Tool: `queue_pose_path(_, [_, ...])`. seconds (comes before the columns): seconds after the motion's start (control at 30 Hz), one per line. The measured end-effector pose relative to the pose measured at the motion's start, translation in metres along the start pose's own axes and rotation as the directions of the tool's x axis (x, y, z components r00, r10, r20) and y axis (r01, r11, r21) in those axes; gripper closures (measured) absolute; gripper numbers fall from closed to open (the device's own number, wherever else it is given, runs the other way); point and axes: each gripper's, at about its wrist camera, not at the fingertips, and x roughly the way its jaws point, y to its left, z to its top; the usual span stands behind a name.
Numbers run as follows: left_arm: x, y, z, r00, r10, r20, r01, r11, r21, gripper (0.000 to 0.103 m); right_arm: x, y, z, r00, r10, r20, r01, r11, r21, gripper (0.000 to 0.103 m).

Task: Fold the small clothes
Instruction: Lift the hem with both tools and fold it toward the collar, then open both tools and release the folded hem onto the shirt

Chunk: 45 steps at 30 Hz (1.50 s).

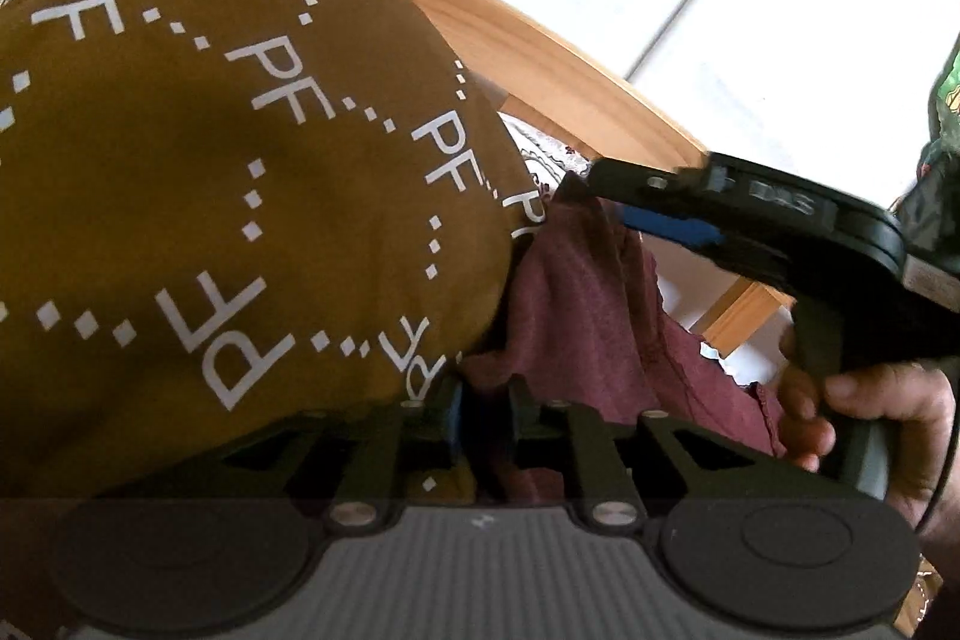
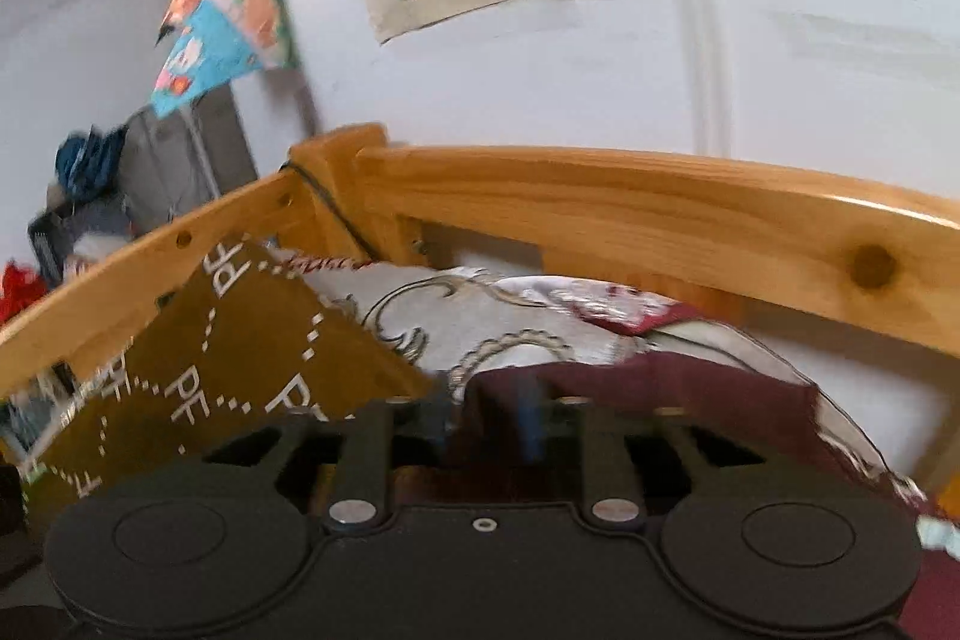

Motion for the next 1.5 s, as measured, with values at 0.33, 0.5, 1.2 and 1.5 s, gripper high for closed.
queue_pose_path(0.33, [0.008, -0.036, -0.003, 0.997, 0.065, 0.029, -0.069, 0.990, 0.124, 0.029, -0.083, -0.024, -0.052, 0.971, -0.236, -0.020, 0.236, 0.972, 0.005, 0.006])
queue_pose_path(0.5, [0.008, -0.043, -0.004, 0.994, 0.102, 0.048, -0.107, 0.985, 0.132, 0.022, -0.138, -0.008, -0.098, 0.937, -0.348, -0.034, 0.348, 0.937, 0.005, 0.001])
queue_pose_path(1.2, [-0.094, -0.140, -0.058, 0.977, -0.013, 0.212, -0.075, 0.913, 0.400, 0.001, -0.348, 0.057, -0.176, 0.803, -0.596, -0.020, 0.597, 0.802, 0.028, 0.001])
queue_pose_path(1.5, [-0.167, -0.142, -0.079, 0.978, -0.071, 0.195, -0.039, 0.861, 0.507, 0.000, -0.367, 0.100, -0.201, 0.808, -0.584, -0.081, 0.579, 0.811, -0.083, 0.001])
